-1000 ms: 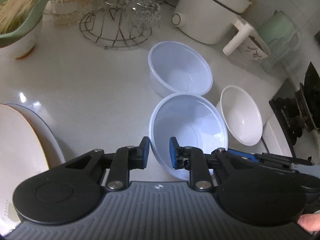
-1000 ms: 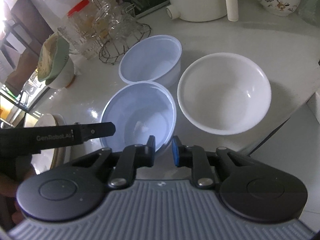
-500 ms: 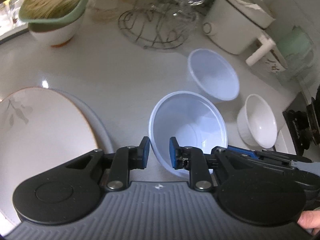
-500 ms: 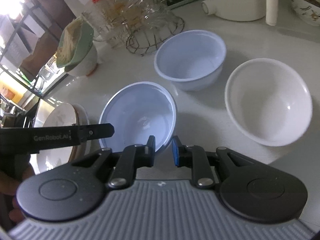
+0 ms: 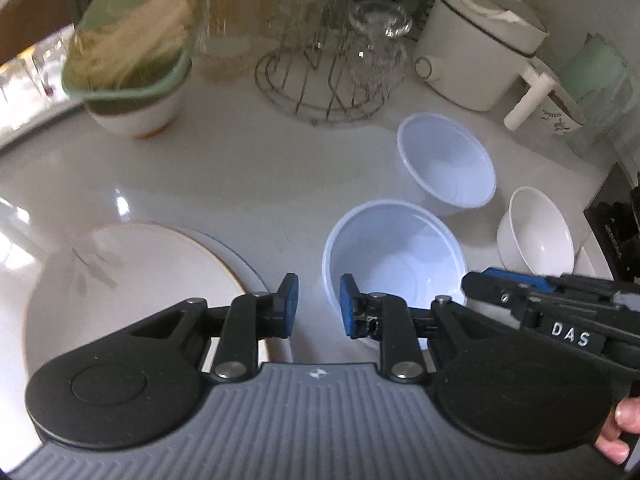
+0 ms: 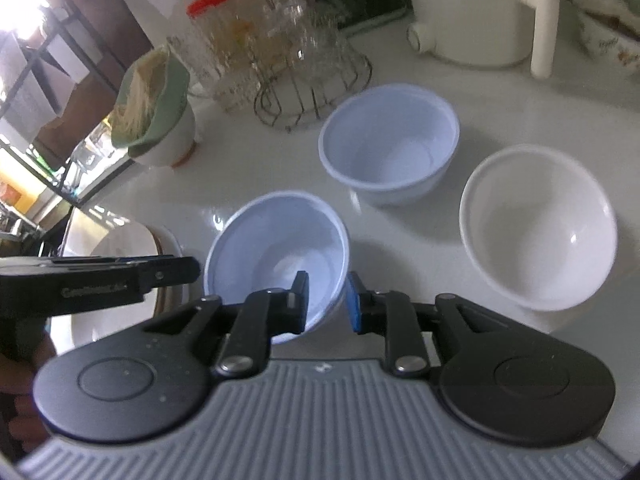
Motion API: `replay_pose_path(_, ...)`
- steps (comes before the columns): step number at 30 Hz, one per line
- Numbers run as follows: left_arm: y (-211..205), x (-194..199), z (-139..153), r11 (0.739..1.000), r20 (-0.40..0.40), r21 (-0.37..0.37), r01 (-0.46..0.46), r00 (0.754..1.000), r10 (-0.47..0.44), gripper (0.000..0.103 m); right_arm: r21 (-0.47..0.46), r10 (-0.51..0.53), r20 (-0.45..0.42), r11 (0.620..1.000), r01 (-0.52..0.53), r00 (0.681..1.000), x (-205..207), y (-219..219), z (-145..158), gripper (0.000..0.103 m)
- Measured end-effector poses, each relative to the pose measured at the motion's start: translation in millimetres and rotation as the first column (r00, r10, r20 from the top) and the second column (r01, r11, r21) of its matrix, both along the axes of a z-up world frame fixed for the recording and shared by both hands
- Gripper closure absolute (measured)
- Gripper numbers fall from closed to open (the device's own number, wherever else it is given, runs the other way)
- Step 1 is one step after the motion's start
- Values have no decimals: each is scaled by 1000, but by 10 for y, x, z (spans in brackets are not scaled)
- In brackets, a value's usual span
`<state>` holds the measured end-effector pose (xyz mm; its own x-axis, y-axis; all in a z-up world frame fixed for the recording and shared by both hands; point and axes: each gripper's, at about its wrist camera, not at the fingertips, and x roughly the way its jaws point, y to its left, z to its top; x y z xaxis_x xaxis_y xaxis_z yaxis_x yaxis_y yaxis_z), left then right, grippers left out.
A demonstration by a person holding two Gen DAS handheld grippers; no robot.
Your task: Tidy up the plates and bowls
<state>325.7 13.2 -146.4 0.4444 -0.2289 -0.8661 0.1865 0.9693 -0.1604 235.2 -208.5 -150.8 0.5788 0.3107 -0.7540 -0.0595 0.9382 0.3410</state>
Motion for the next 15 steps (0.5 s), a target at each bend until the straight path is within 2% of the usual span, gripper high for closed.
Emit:
replay_pose_path(1,2,-3,47,1000,7,16,4,1000,-4,77,-10,-5,20,1000,5,1000,-19,3,48,72)
replay_pose_path(5,47,-35,295,1000,40,10,5,999,-5,77,-35,-21,93,999,24,995,-88,21,247,53)
replay_pose_path(15,145,-264,938,999,141,-50,16,990,-9,75,-56,-17,224,998,30,975,-295,122,769,53)
